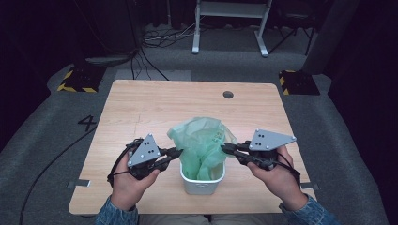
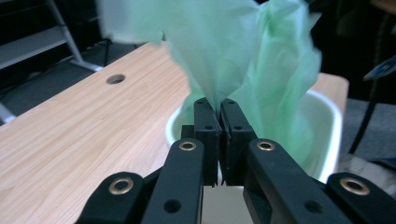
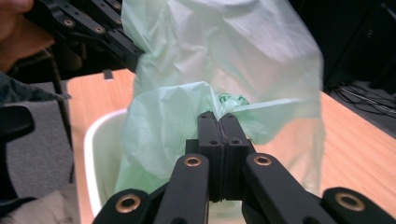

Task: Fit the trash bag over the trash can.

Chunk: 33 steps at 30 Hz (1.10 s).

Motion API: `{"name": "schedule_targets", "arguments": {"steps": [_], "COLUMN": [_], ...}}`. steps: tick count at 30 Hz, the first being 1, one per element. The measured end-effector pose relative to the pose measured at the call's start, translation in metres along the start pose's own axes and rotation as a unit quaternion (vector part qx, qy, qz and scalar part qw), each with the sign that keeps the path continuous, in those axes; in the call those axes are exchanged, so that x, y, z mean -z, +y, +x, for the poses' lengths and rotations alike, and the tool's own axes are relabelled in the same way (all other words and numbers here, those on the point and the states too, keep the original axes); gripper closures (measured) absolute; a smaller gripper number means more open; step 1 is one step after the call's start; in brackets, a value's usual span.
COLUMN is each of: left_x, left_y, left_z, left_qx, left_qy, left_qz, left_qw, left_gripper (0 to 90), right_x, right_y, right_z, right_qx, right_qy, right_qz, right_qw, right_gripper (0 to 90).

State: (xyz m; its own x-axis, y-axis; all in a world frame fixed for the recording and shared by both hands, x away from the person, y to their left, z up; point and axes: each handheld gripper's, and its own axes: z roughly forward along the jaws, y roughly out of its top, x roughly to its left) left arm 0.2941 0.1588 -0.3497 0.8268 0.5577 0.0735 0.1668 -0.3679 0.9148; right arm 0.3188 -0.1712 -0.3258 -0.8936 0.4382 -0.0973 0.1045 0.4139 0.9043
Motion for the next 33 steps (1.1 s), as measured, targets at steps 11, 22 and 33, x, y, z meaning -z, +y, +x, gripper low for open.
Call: {"name": "schedule_targets", "arguments": {"steps": [11, 22, 33], "left_x": [0.010, 0.010, 0.005], "left_y": [-0.019, -0.040, -0.053], "left_z": [0.011, 0.013, 0.014], "left_qx": [0.016, 0.036, 0.043], "left_qy": [0.021, 0.022, 0.021], "left_qz": [0.011, 0.019, 0.031], "left_qw": [0.9996, 0.9989, 0.9984], "left_gripper": [87.1, 87.3, 85.8], "right_x": [0.025, 0.033, 0.032], "right_y": [-0.023, -0.044, -0.063], "right_z": [-0.015, -0.016, -0.018], "right_qx": [-0.022, -0.044, -0.066], "right_qy": [-0.028, -0.023, -0.013], "right_qz": [0.014, 0.038, 0.056], "right_qw": [0.9993, 0.9981, 0.9962], "right_gripper": [89.8, 89.7, 77.2]}}
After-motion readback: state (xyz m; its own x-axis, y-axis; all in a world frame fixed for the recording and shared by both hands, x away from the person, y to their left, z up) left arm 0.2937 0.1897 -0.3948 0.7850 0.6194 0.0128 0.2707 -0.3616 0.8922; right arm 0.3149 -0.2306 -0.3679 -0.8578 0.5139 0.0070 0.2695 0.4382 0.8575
